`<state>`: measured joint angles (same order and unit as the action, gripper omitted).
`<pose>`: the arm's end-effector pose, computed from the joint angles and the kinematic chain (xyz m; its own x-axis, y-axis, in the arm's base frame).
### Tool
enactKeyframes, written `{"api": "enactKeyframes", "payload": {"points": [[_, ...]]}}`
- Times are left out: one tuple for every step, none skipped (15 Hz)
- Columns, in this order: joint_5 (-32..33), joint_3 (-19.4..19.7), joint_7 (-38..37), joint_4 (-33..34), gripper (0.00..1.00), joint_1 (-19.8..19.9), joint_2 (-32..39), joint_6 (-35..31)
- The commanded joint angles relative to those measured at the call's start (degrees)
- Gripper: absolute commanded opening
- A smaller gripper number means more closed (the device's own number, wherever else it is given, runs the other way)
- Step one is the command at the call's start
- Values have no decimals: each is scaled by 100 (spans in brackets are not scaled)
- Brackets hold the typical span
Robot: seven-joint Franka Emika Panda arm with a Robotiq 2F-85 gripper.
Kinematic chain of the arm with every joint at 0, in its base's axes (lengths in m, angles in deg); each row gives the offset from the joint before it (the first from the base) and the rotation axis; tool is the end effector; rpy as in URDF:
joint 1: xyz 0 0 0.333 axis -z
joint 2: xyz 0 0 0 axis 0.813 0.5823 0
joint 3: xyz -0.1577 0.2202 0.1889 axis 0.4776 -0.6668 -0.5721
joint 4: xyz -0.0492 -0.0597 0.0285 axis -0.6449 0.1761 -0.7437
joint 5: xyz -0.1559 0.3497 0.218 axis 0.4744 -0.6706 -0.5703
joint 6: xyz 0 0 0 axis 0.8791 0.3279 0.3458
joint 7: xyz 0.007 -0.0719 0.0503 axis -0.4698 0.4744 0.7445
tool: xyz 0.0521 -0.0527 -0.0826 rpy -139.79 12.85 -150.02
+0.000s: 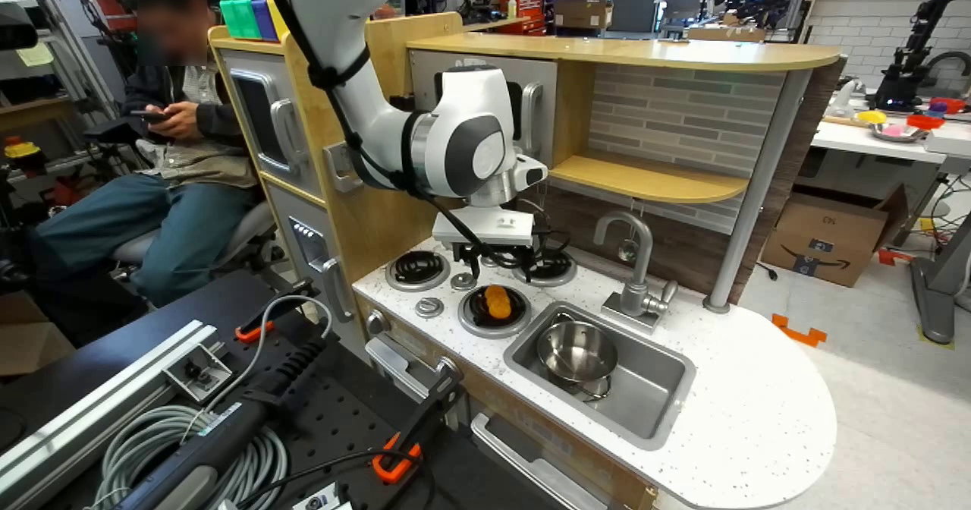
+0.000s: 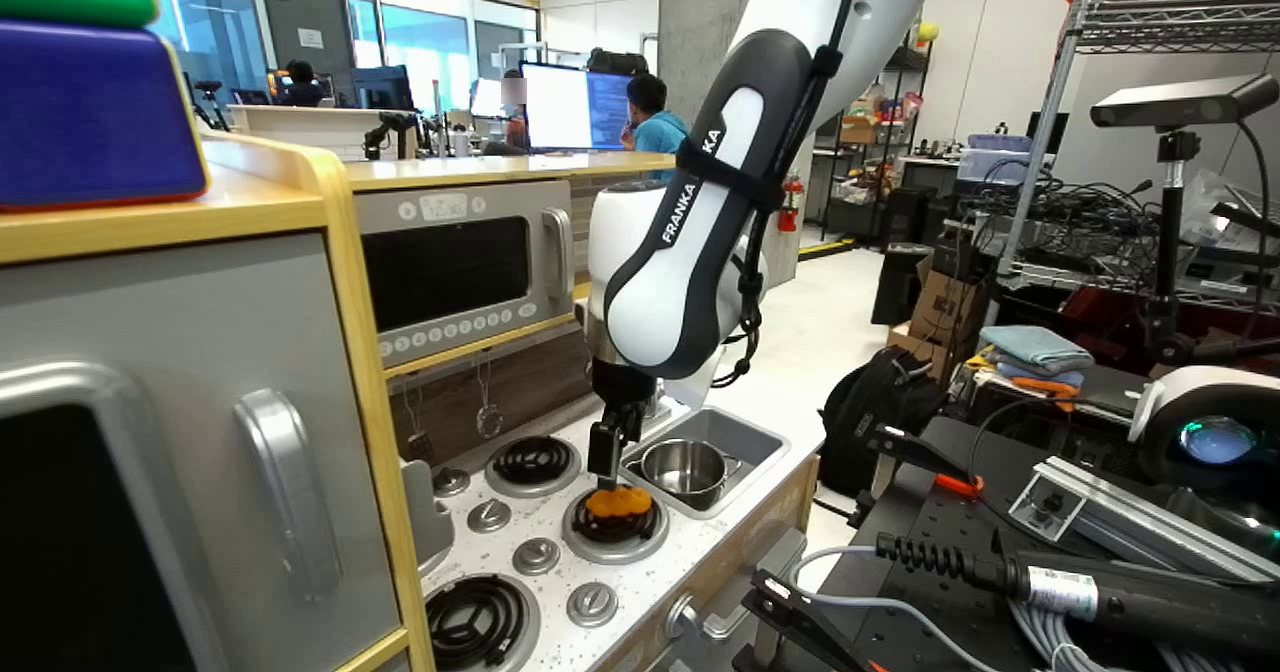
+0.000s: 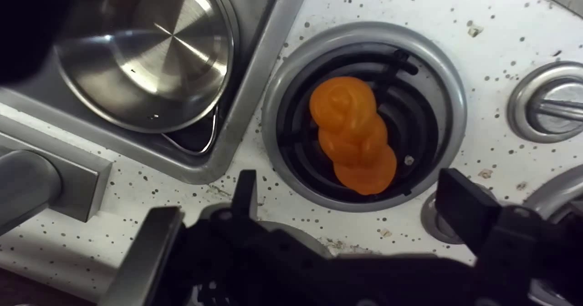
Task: Put the thing on the stove inside the pot that is in the sink
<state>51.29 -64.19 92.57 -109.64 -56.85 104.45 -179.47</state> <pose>0.6355 0.0282 0.0103 0.8875 0.4559 0.0674 0.4484 -0.8880 0.1024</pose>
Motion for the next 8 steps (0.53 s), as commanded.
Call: {"api": "enactKeyframes", "payload": {"points": [[229, 24, 43, 57, 100, -75, 220, -309], [295, 88, 15, 80, 100, -145, 283, -363], [325, 121, -5, 109, 100, -184, 343, -388], [361, 169, -18, 142, 100, -233, 407, -409], [393, 202, -26, 156, 100, -268, 462, -443], [410, 220, -28, 176, 100, -295, 517, -468], [438, 256, -37, 180, 100, -336, 559, -498], [481, 312, -53, 205, 100, -391, 625, -571]]}}
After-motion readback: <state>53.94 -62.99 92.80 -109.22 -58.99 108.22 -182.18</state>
